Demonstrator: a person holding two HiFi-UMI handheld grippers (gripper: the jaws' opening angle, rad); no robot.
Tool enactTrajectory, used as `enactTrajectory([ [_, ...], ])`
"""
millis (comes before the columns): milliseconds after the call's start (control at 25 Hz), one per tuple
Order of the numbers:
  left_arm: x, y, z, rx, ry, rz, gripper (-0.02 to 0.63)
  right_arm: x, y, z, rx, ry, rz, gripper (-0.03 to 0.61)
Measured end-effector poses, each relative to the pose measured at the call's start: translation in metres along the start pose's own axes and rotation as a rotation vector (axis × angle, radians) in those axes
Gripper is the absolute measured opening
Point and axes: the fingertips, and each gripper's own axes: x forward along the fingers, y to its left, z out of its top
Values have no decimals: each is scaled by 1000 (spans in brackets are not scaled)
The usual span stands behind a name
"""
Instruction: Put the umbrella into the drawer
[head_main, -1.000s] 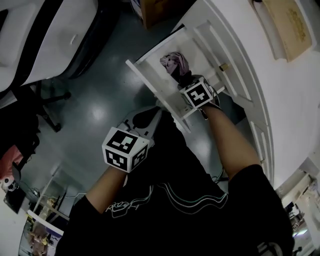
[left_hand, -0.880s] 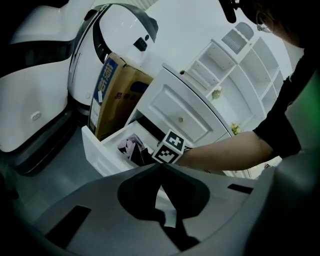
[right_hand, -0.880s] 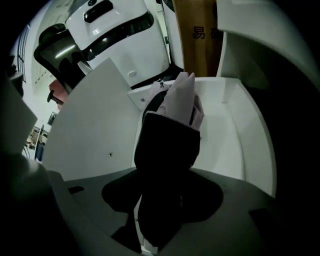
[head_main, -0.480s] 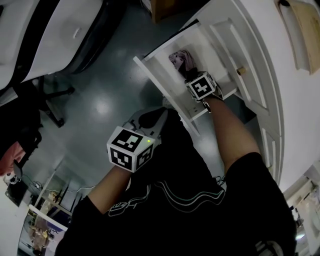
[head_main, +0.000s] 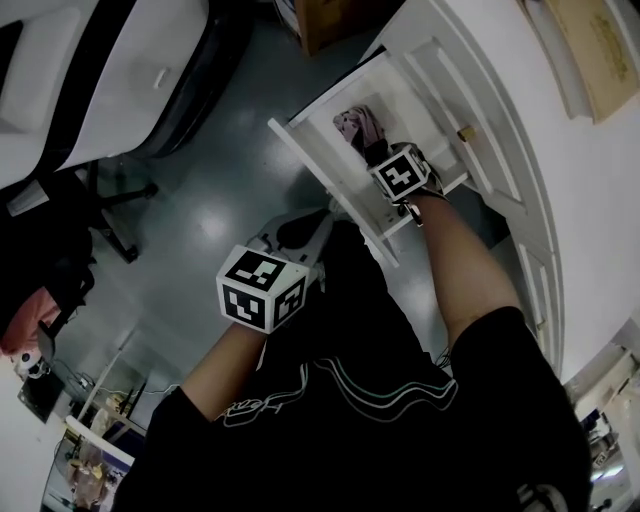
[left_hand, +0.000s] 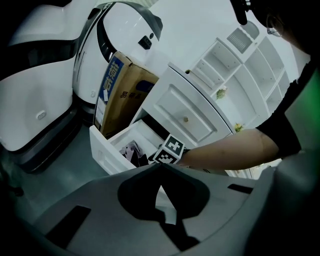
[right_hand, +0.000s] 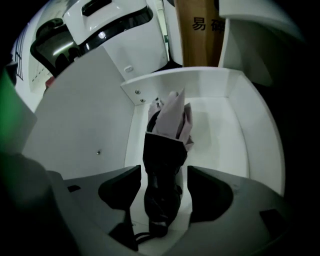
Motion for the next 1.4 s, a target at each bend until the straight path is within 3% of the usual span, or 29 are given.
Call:
enactTrajectory([
  [120, -13, -11, 4, 28, 0, 6, 20, -26, 2, 0, 22, -43, -17, 262],
  [320, -44, -45, 10, 63, -9, -11, 20, -90, 44, -3, 54, -133, 53, 261],
  [560, -92, -81, 44, 201, -66, -50, 20, -212, 92, 18, 12, -378, 29, 260],
  [680, -125, -105, 59, 244, -91, -79, 20, -291, 121, 28, 30, -532, 59, 256],
  [1000, -221, -208, 88, 324, -189, -227, 20, -502, 198, 22, 60, -905, 3, 79],
  [1200, -290, -280, 94, 396, -281, -324, 20, -585, 255, -4, 74, -1098, 92, 54],
  [1400, -353, -326, 92, 439, -377, -397, 20, -643, 295, -27, 47, -1207, 20, 52],
])
